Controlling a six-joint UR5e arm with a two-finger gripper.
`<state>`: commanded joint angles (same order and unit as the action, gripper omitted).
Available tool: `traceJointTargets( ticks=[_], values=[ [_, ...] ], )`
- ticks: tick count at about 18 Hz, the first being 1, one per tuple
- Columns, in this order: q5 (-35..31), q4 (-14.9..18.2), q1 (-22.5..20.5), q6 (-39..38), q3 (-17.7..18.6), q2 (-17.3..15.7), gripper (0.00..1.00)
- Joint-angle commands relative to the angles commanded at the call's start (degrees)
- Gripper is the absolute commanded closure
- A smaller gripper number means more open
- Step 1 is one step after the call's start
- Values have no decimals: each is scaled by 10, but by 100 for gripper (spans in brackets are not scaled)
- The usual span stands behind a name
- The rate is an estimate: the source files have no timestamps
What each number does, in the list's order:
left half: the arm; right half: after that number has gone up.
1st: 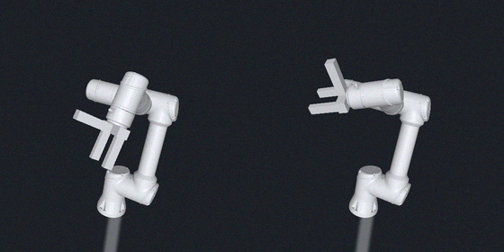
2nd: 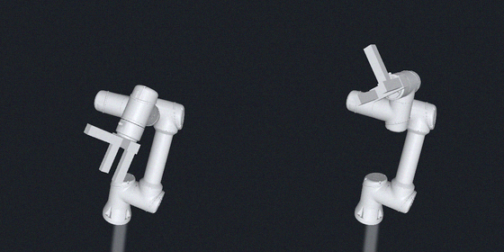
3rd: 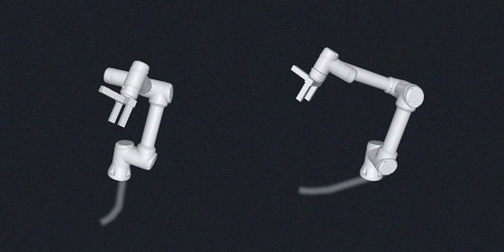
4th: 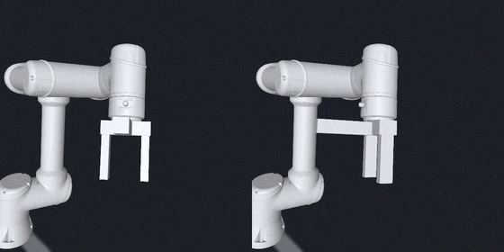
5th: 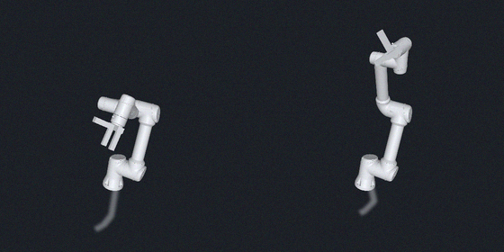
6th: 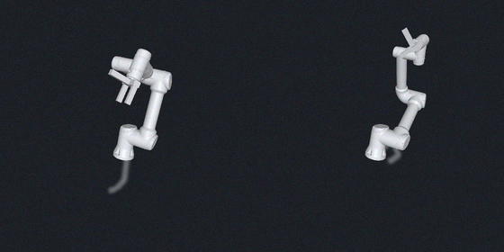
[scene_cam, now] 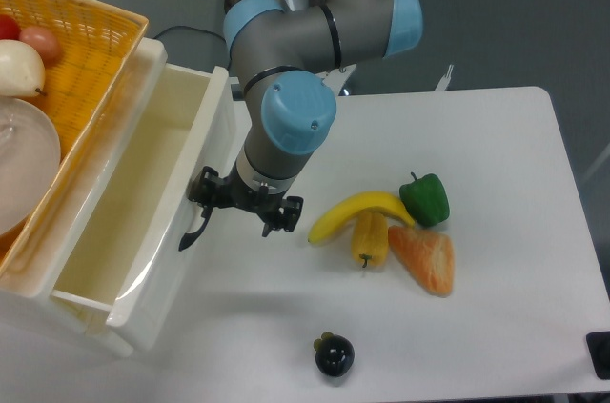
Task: Slide open the top white drawer
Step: 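Pull the upper drawer handle outward away from the cabinet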
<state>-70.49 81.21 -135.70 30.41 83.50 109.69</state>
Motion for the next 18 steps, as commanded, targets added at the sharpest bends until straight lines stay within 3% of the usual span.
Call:
traceJointTargets(
  ticks=[18],
  values=[
    [-1, -1, -20, 27, -21, 11, 0]
  ],
)
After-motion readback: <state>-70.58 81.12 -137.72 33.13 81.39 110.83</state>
